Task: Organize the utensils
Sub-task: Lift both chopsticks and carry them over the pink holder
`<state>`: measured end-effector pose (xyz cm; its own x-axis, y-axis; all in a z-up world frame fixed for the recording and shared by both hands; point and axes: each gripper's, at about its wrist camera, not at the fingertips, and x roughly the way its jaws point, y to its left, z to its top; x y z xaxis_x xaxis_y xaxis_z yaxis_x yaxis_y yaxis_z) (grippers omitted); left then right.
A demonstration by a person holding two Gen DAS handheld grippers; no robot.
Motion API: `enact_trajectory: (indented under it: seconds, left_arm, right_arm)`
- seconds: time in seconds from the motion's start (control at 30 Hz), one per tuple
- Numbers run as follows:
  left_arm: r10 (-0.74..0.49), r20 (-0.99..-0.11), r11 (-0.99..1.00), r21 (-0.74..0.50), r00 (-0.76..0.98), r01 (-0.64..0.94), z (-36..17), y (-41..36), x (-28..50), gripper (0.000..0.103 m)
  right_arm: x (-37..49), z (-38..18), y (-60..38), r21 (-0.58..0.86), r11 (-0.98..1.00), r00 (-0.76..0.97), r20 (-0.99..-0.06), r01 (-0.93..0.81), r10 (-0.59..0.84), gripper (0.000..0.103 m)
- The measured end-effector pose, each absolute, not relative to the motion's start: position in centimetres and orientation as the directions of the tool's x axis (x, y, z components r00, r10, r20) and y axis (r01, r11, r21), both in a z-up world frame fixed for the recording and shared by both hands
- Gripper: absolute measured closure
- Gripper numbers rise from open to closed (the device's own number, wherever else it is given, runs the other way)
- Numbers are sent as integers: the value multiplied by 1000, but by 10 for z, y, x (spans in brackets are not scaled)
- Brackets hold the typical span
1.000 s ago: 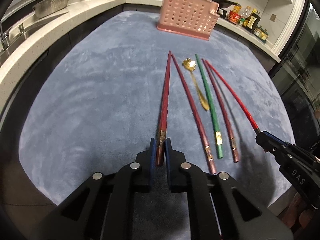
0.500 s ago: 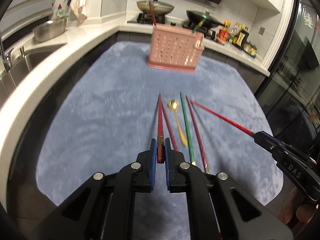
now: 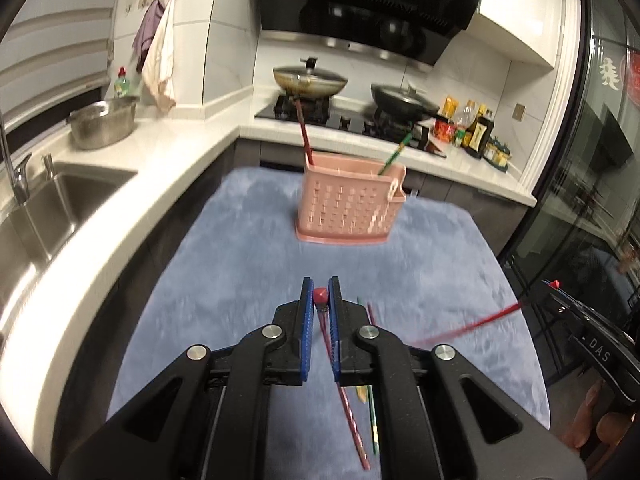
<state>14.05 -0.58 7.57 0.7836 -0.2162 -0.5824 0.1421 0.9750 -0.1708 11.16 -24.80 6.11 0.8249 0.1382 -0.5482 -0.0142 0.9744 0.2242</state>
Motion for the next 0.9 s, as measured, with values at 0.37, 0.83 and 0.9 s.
enact_trajectory:
  seconds: [0.37, 0.83, 0.9]
  left_arm:
    - [-227, -486, 972, -168, 844, 165, 131, -11, 192, 96]
    - [-210, -263, 968, -192, 942, 162, 228, -18, 277, 96]
    - [-206, -233, 969, -187, 950, 164, 237, -20, 286, 96]
  right_arm:
    - [160, 108, -256, 237, 970, 867, -469, -61, 169, 96]
    - [271, 188, -257, 282, 950, 928, -300, -135, 221, 96]
    - [290, 197, -256, 286, 949, 935, -281, -136, 218, 96]
